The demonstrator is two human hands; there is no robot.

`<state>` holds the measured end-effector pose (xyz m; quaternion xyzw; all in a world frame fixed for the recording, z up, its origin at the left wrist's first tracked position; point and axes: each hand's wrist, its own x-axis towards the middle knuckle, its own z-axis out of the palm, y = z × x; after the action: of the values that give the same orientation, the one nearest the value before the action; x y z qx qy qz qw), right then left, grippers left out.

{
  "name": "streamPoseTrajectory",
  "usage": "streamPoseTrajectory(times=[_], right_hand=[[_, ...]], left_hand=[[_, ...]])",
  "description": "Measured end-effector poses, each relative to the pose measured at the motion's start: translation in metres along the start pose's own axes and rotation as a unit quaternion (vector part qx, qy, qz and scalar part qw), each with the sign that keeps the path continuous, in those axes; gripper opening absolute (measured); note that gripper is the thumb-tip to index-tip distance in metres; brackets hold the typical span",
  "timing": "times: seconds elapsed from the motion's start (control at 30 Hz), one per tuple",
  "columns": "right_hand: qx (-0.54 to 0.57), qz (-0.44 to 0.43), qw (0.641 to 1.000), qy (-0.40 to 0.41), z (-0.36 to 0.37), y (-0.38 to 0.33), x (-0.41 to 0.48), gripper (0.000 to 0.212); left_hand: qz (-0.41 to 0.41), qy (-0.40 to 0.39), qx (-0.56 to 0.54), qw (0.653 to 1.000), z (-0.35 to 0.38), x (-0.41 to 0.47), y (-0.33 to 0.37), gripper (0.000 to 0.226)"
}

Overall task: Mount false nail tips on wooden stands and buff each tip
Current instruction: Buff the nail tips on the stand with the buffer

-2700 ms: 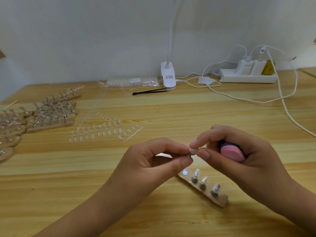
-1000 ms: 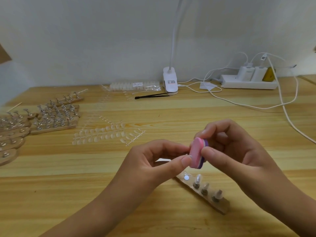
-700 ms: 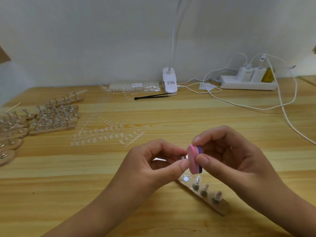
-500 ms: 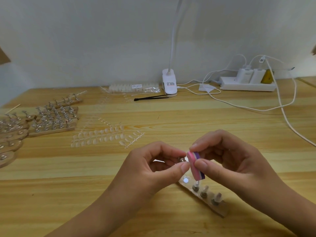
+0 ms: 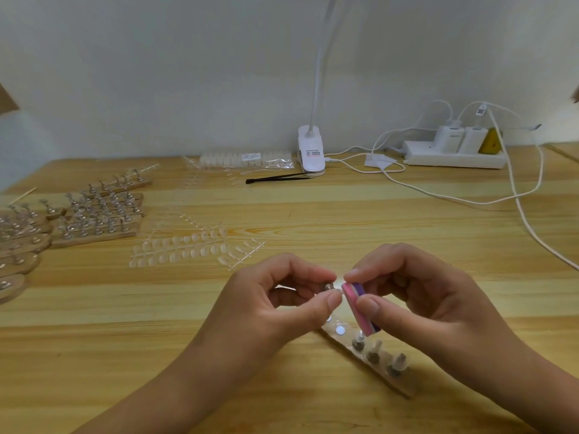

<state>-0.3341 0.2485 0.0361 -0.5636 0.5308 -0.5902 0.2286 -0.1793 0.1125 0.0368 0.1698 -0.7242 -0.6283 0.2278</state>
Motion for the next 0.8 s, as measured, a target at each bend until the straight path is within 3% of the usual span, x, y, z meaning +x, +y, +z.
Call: streamPoseTrajectory(times=[0.27, 0.4, 0.53, 0.67, 0.8], right_hand=[[-0.005, -0.012, 1.000, 0.001, -0.001, 0.001, 0.000, 0.017], [-0.009, -0.016, 1.000, 0.014, 0.000, 0.002, 0.003, 0.017], [-0.014, -0.026, 1.000, 0.007, -0.002, 0.000, 0.002, 0.019], [-0.022, -0.025, 0.999, 0.024, 0.003, 0.003, 0.004, 0.018], [-0.020, -0.030, 0.999, 0.030, -0.002, -0.001, 0.002, 0.019]], left_hand=[[0.024, 0.007, 0.039, 0.999, 0.000, -0.001, -0.005, 0.029], [0.053, -0.028, 0.074, 0.995, 0.010, -0.005, -0.003, 0.020], [0.023, 0.009, 0.031, 0.999, 0.004, -0.003, -0.002, 0.028], [0.033, -0.040, 0.073, 0.996, 0.015, -0.008, -0.004, 0.019], [0.021, -0.042, 0.075, 0.996, 0.011, -0.007, -0.004, 0.025]])
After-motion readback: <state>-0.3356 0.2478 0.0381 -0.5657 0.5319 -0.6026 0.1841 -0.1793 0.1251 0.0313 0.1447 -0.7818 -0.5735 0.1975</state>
